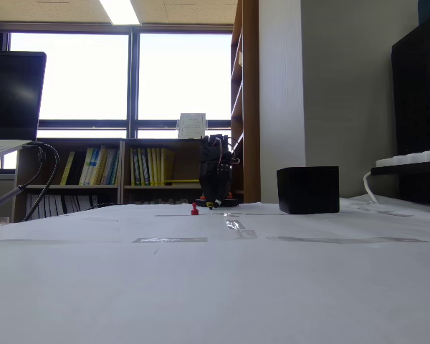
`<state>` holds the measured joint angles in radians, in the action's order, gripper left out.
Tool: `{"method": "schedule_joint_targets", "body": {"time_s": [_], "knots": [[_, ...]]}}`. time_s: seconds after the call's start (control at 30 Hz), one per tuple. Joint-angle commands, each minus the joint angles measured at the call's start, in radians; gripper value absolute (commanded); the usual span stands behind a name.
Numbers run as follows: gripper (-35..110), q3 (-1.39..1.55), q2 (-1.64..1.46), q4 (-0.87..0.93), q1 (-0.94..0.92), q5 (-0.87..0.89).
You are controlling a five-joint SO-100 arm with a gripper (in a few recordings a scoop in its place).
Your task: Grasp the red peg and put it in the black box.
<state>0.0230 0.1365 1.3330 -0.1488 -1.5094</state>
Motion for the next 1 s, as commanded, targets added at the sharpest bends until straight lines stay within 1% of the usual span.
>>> {"method": "schedule_joint_targets", "body": {"time_s": [0.0, 0.07, 0.13, 0.43, 0.57, 0.67, 0.7, 0.73, 0.77, 0.87, 0.9, 0.97], "knots": [[0, -0.084, 0.100, 0.091, -0.021, 0.064], [0, -0.084, 0.100, 0.028, 0.051, 0.144], [0, -0.083, 0.103, -0.074, 0.117, 0.176], [0, -0.002, 0.103, -0.373, 0.127, 0.247], [0, 0.015, 0.078, -0.537, 0.117, 0.239], [0, -0.002, -0.003, -0.793, 0.101, 0.250], [0, -0.018, -0.035, -0.914, 0.089, 0.250], [0, -0.058, -0.069, -1.100, 0.072, 0.252], [0, -0.084, -0.104, -1.233, 0.055, 0.258], [0, -0.084, -0.227, -1.522, 0.011, 0.321], [0, -0.084, -0.268, -1.591, 0.003, 0.328], [0, -0.084, -0.341, -1.661, -0.005, 0.311]]}}
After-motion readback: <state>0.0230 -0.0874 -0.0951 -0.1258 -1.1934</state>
